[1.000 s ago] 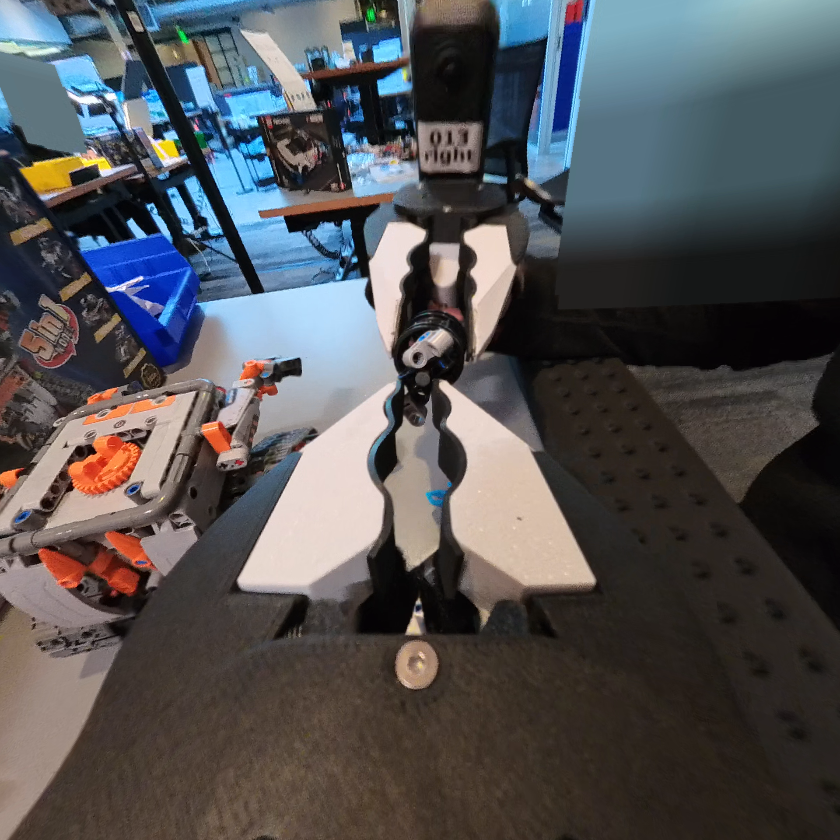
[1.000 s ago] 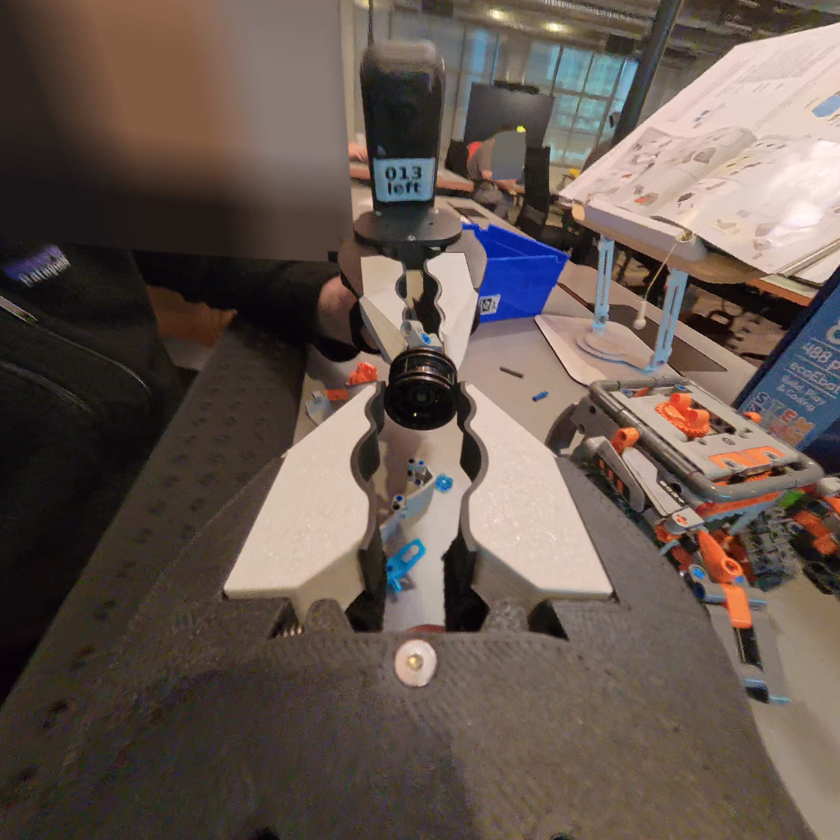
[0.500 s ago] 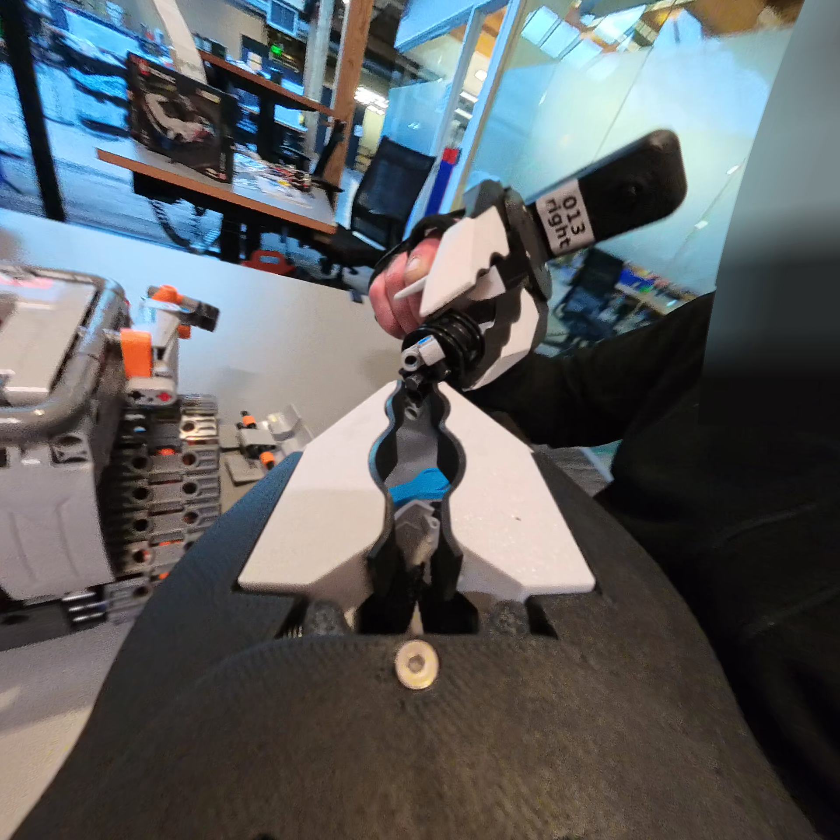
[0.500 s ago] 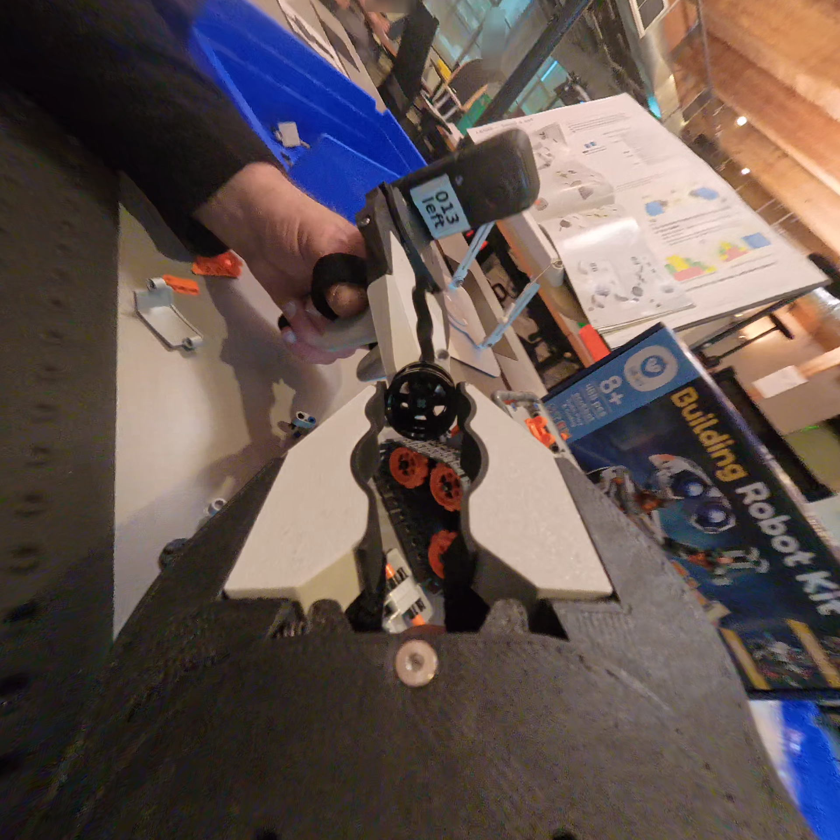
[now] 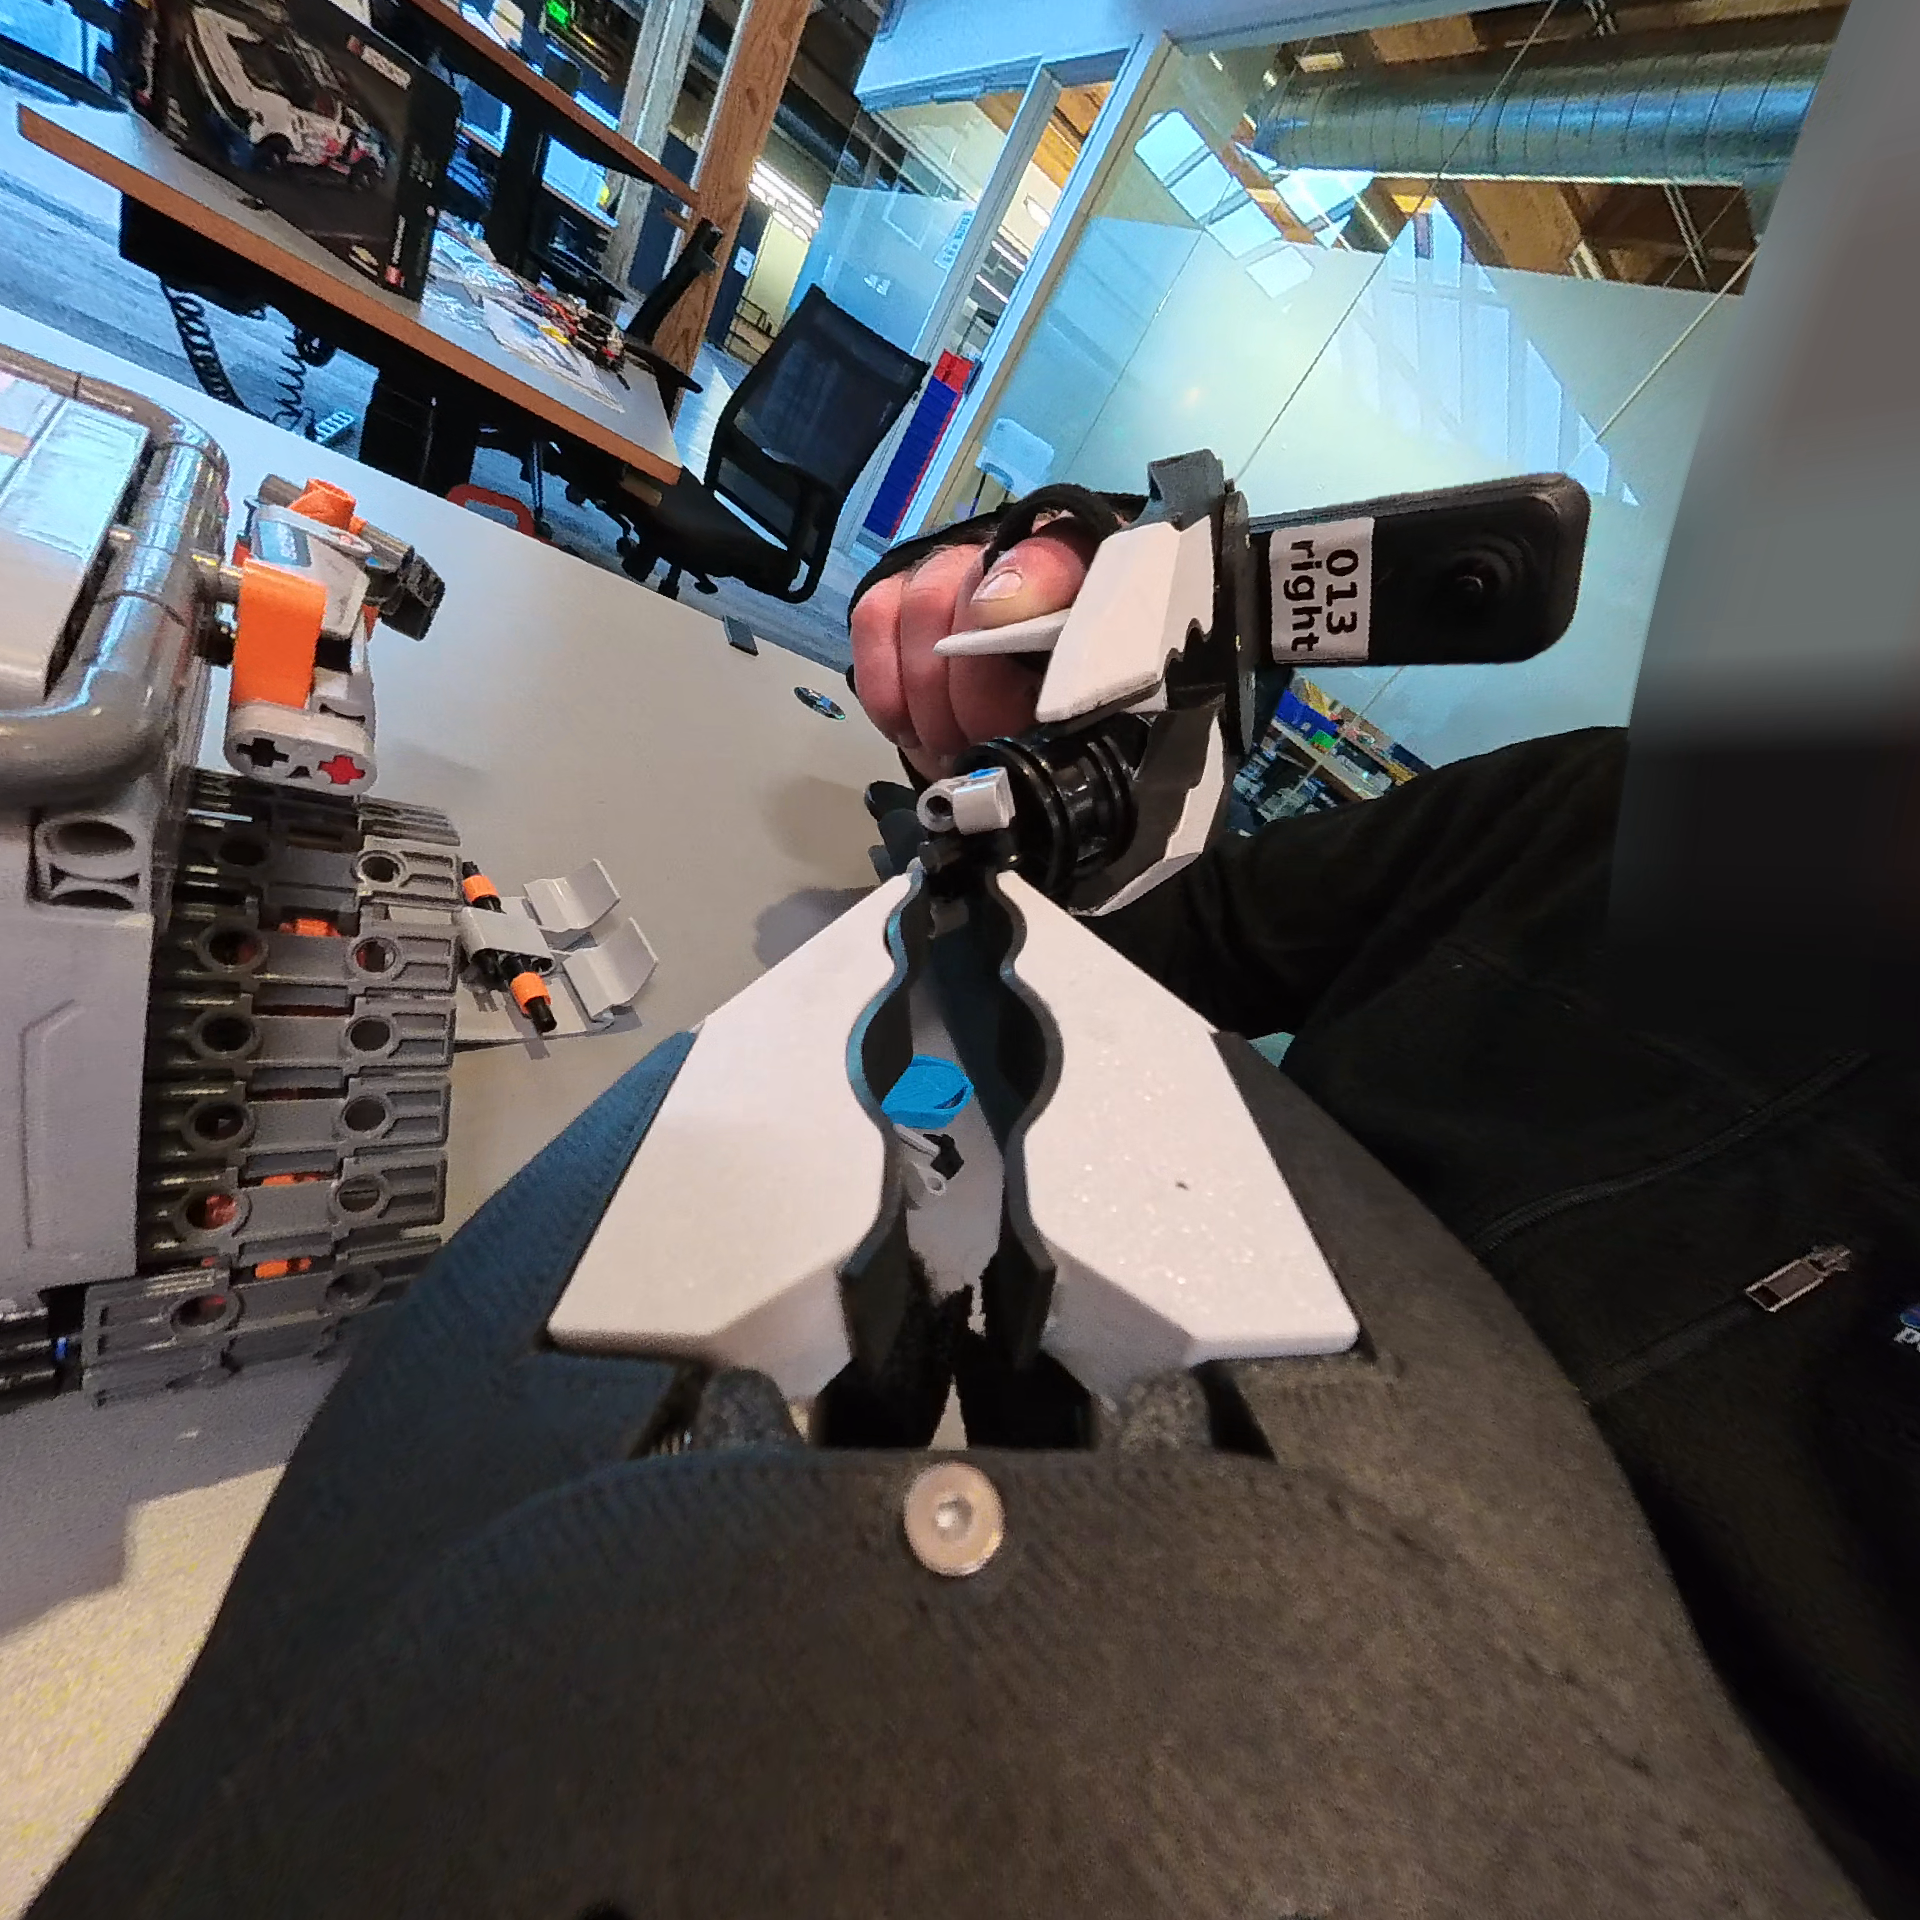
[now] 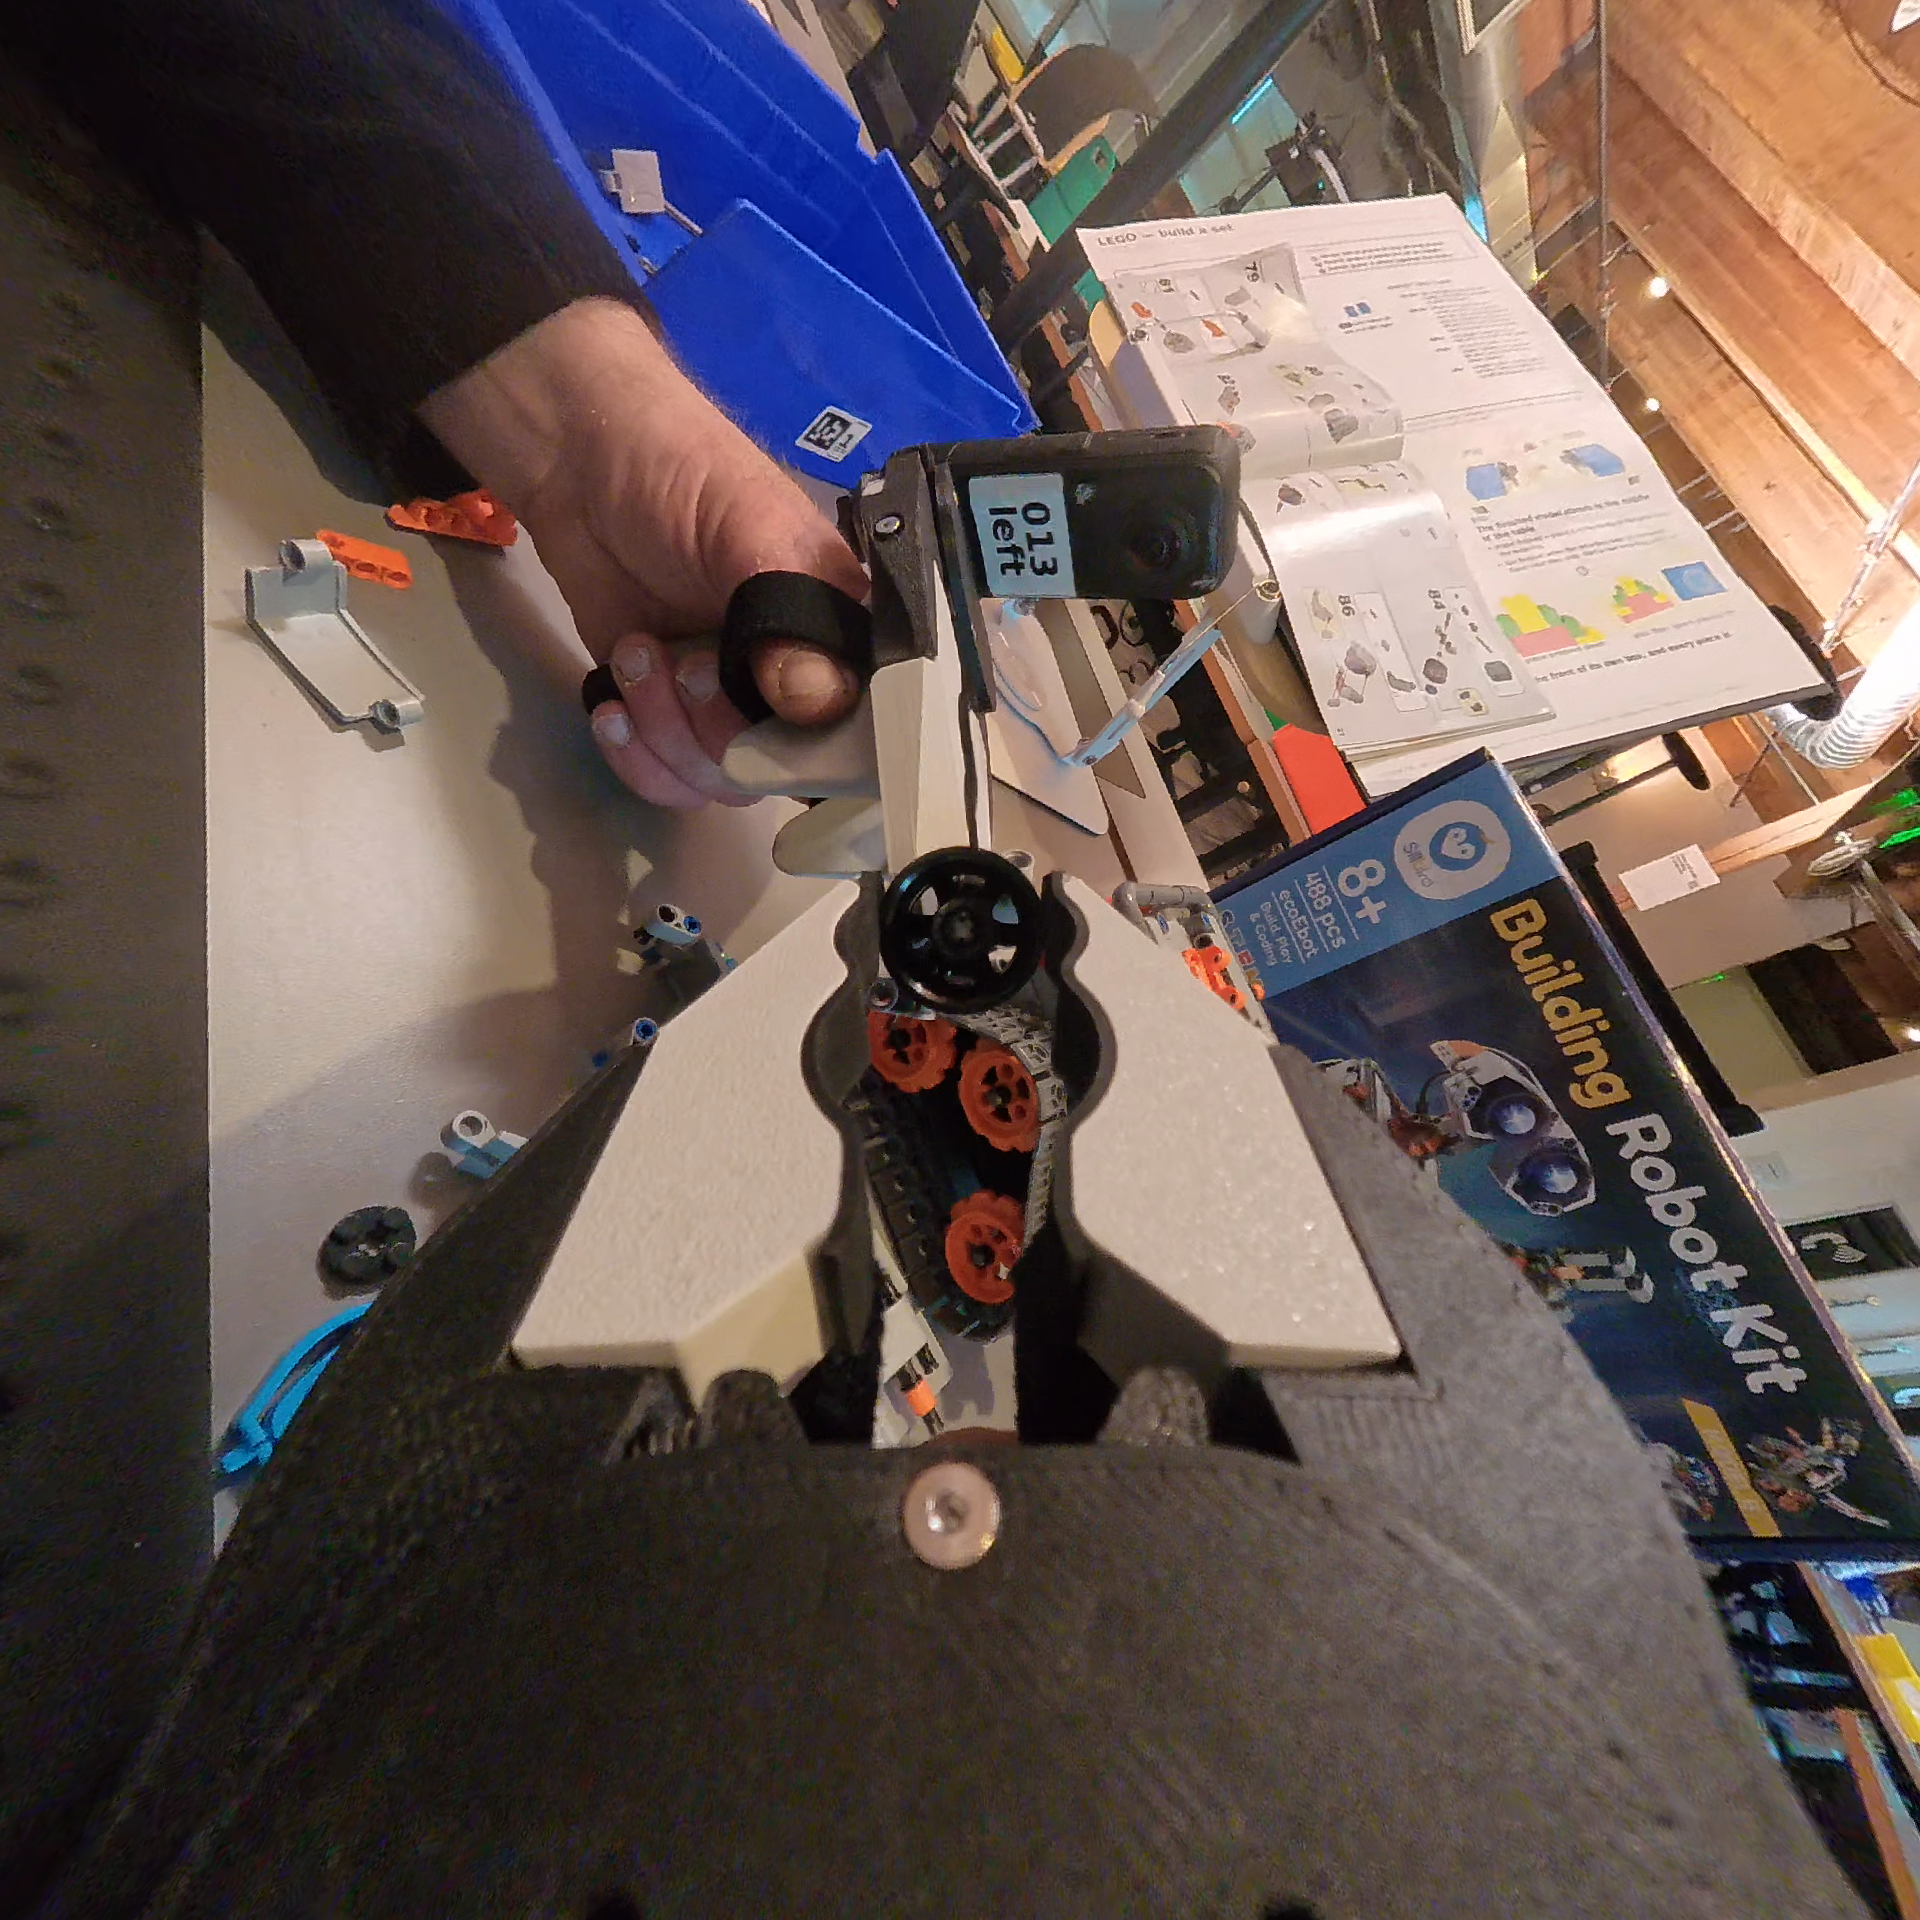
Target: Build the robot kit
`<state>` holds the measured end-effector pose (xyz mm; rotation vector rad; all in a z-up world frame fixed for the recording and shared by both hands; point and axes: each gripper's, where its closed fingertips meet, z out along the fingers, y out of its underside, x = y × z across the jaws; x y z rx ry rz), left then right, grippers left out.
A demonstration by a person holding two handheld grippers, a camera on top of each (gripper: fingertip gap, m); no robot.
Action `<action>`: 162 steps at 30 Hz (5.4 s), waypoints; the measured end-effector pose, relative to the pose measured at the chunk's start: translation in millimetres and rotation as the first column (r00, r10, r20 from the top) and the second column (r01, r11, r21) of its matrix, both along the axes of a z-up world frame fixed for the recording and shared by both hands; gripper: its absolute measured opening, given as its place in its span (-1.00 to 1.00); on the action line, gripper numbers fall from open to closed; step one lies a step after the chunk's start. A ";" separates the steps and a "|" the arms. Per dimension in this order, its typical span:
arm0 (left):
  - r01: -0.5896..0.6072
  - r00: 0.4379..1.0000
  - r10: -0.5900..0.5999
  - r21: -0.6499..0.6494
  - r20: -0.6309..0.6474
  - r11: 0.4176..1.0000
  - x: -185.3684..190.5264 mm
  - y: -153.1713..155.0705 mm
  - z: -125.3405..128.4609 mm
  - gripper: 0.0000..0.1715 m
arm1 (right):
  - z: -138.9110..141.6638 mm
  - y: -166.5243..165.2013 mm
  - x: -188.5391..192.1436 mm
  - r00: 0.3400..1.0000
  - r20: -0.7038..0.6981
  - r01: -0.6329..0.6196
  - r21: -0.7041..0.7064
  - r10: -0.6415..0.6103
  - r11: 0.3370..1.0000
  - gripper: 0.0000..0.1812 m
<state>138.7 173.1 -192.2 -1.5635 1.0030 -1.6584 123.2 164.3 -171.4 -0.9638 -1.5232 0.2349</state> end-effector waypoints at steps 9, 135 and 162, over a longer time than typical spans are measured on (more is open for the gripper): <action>-0.016 1.000 0.017 0.025 -0.020 1.000 0.6 1.0 -1.1 -0.93 | -0.8 2.1 1.8 1.000 -0.013 -0.015 -0.045 0.014 0.999 -0.68; -0.295 0.930 0.358 0.419 -0.080 0.859 -48.2 -5.3 33.7 -1.00 | 2.4 -6.5 22.8 0.923 -0.288 -0.378 -0.568 0.253 0.731 -0.67; -0.144 0.988 0.157 0.363 -0.008 0.921 -1.0 -28.8 30.6 -0.89 | 5.0 -19.6 9.7 0.893 -0.345 -0.449 -0.638 0.290 0.625 -0.67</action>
